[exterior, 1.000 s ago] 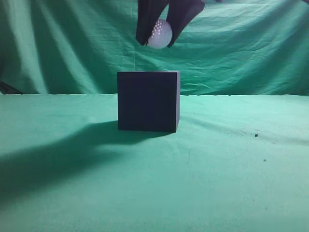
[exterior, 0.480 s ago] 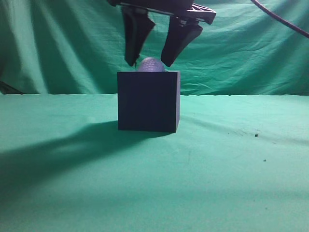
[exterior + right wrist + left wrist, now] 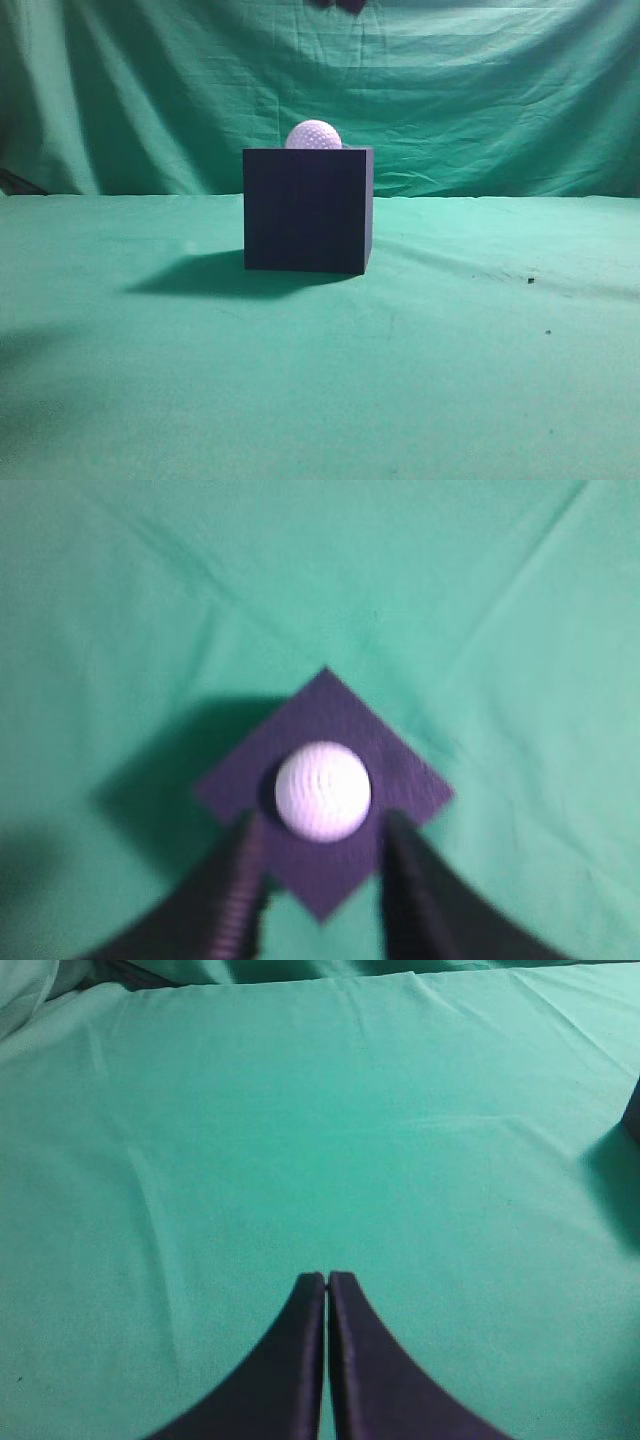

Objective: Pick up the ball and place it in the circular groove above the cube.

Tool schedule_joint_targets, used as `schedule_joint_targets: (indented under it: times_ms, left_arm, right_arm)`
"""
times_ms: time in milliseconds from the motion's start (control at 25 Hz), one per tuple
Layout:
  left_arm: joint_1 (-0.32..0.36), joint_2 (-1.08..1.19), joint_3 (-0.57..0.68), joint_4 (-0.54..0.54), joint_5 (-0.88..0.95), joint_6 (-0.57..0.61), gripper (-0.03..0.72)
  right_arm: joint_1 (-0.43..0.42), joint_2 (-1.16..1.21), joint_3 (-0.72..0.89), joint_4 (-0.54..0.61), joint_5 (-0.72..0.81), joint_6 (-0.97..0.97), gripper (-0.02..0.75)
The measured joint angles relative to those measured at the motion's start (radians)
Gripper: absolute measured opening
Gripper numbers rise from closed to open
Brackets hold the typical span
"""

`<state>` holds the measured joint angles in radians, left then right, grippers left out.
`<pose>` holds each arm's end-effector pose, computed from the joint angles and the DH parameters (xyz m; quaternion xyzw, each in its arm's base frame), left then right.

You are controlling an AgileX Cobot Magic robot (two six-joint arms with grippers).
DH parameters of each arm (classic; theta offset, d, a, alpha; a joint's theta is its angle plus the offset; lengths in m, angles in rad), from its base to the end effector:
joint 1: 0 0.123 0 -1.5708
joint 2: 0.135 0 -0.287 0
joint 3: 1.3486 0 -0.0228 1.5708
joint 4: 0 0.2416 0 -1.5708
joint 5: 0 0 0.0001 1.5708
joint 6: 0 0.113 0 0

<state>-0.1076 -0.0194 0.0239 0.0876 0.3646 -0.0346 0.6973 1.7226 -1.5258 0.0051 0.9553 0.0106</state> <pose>0.0623 -0.0032 0.1674 0.0525 0.7973 -0.0057 0.6013 0.2899 0.2434 0.2956 -0.3251 0.9120 0.0890 0.2339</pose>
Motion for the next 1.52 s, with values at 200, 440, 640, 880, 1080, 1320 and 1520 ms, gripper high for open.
schedule_joint_targets:
  times_ms: [200, 440, 640, 880, 1080, 1320, 1520]
  left_arm:
    - [0.0, 0.0, 0.0, 0.0, 0.0, 0.0, 0.0]
    - [0.0, 0.0, 0.0, 0.0, 0.0, 0.0, 0.0]
    - [0.0, 0.0, 0.0, 0.0, 0.0, 0.0, 0.0]
    - [0.0, 0.0, 0.0, 0.0, 0.0, 0.0, 0.0]
    - [0.0, 0.0, 0.0, 0.0, 0.0, 0.0, 0.0]
    - [0.0, 0.0, 0.0, 0.0, 0.0, 0.0, 0.0]
    - [0.0, 0.0, 0.0, 0.0, 0.0, 0.0, 0.0]
  right_arm:
    - [0.0, -0.152, -0.007, 0.0, 0.182, 0.035, 0.0]
    - [0.0, -0.355, 0.027, -0.005, 0.286, 0.092, 0.0]
    - [0.0, -0.554, 0.217, -0.005, 0.286, 0.107, 0.0]
    - [0.0, -0.826, 0.494, -0.004, 0.107, 0.109, 0.0]
    - [0.0, -1.036, 0.696, -0.002, -0.027, 0.109, 0.0]
    - [0.0, -1.2, 0.761, -0.016, 0.042, 0.079, 0.0]
    - [0.0, -1.261, 0.806, -0.087, 0.006, 0.032, 0.0]
